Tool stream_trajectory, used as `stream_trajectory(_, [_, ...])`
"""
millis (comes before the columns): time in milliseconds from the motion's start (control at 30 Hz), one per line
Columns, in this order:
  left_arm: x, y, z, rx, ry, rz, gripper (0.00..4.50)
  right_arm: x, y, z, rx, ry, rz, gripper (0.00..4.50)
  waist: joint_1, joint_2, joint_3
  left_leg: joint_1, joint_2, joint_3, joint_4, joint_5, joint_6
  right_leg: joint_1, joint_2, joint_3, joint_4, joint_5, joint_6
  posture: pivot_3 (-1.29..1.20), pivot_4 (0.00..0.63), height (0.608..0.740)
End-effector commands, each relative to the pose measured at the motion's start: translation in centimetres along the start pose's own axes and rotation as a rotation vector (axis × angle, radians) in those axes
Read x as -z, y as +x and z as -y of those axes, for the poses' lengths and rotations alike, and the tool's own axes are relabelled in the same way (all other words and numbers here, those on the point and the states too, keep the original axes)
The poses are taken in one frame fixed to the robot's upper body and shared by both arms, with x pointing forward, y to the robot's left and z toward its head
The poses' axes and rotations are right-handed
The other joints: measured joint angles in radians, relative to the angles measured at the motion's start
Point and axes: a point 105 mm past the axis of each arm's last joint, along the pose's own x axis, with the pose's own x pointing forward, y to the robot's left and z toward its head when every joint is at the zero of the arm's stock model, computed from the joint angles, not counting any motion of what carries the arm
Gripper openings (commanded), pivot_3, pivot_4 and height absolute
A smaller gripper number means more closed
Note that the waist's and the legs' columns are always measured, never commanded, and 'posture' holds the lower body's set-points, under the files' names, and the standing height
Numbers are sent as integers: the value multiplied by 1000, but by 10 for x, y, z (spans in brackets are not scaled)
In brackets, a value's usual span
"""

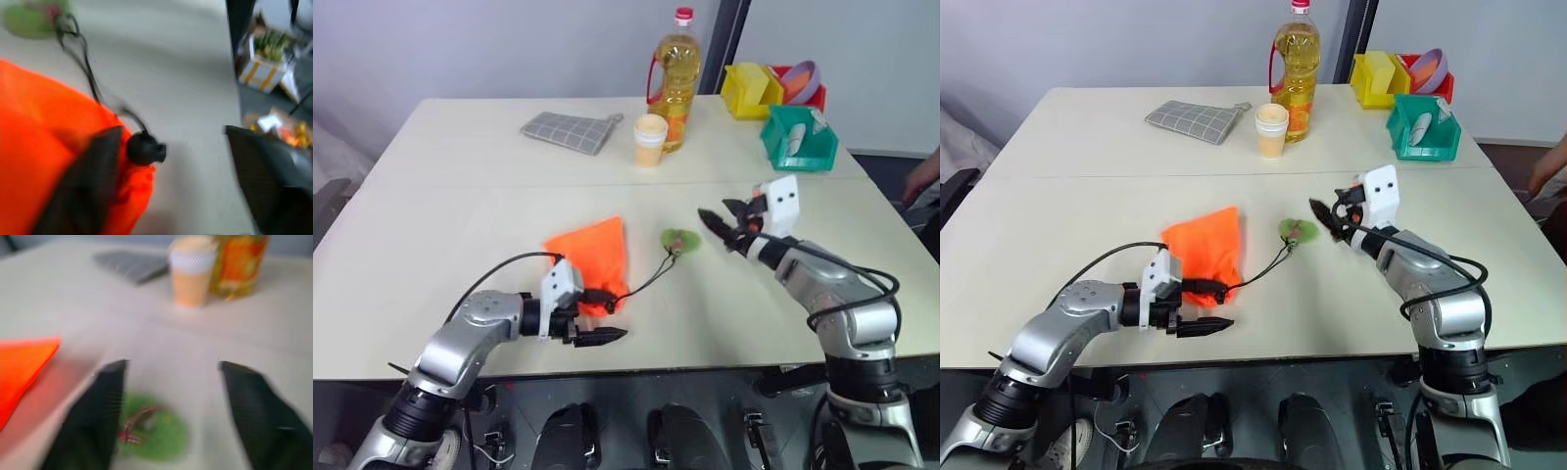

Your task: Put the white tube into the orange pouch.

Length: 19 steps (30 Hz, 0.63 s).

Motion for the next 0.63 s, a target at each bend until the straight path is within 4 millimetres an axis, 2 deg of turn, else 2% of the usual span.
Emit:
stream_trajectory(33, [-24,-20,-9,-59,-27,86,4199,-9,-12,-1,-19,-56,26,3512,0,0,0,0,0,0,0,0,0,0,0,0,0,0,0,0,150,740])
stream_trajectory(100, [-36,-34,-23,-142,-47,160,4199,-7,-19,1,-29,-69,30,3512,1,0,0,0,0,0,0,0,0,0,0,0,0,0,0,0,150,740])
stream_trajectory(167, [-46,-52,-45,-296,-38,230,4199,-6,-28,1,-54,-75,51,3512,6,0,0,0,0,0,0,0,0,0,0,0,0,0,0,0,150,740])
stream_trajectory(300, [-39,-79,-71,-503,-15,240,4199,-3,-41,-2,-102,-68,75,3512,5,0,0,1,0,0,1,0,0,1,0,0,0,0,0,0,150,740])
stream_trajectory(467, [-8,-96,-80,-651,0,177,4199,10,-51,-5,-152,-41,56,3512,1,0,0,1,0,0,0,0,0,2,1,0,0,0,0,0,150,740])
stream_trajectory(633, [3,-96,-77,-673,-15,176,4199,19,-49,-11,-178,-33,37,3512,4,0,0,1,0,0,0,-1,0,1,-1,0,-1,0,0,0,150,740])
